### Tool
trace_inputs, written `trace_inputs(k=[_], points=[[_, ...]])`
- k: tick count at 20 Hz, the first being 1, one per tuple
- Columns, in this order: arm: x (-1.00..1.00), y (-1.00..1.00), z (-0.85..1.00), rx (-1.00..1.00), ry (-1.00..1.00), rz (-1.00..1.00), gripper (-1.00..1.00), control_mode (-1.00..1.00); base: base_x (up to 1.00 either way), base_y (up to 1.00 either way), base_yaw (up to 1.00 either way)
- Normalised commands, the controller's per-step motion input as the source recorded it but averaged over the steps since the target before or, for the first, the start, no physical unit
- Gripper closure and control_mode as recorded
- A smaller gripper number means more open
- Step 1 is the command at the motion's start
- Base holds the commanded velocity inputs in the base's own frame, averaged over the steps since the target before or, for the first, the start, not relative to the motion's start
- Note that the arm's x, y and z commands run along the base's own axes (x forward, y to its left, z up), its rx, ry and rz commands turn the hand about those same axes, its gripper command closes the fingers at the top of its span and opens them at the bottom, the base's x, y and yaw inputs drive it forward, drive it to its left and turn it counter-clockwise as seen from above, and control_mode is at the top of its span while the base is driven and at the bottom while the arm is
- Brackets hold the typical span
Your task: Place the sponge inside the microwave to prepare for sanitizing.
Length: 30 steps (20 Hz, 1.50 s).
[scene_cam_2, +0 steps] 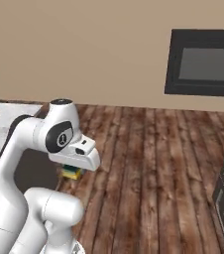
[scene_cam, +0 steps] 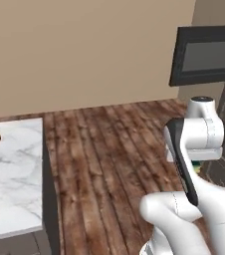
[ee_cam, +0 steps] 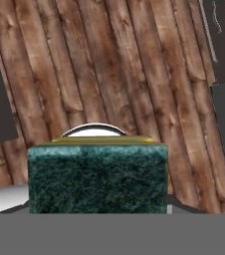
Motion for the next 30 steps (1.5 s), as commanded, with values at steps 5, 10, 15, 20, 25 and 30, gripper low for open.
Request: trace_inputs(k=[5,10,15,20,25,30], points=[[0.00,0.00,0.00,0.00,0.00,0.00,1.00,1.00,0.08,-0.73,-0.20],[0.00,0.00,0.00,0.00,0.00,0.00,1.00,1.00,0.29,-0.09,-0.26],[0.00,0.00,0.00,0.00,0.00,0.00,1.00,1.00,0.67,-0.03,-0.47],[0.00,0.00,0.00,0.00,0.00,0.00,1.00,1.00,0.56,-0.09,-0.58],[0.00,0.00,0.00,0.00,0.00,0.00,1.00,1.00,0.52,0.00,-0.57],[0.00,0.00,0.00,0.00,0.00,0.00,1.00,1.00,0.56,0.00,-0.56]])
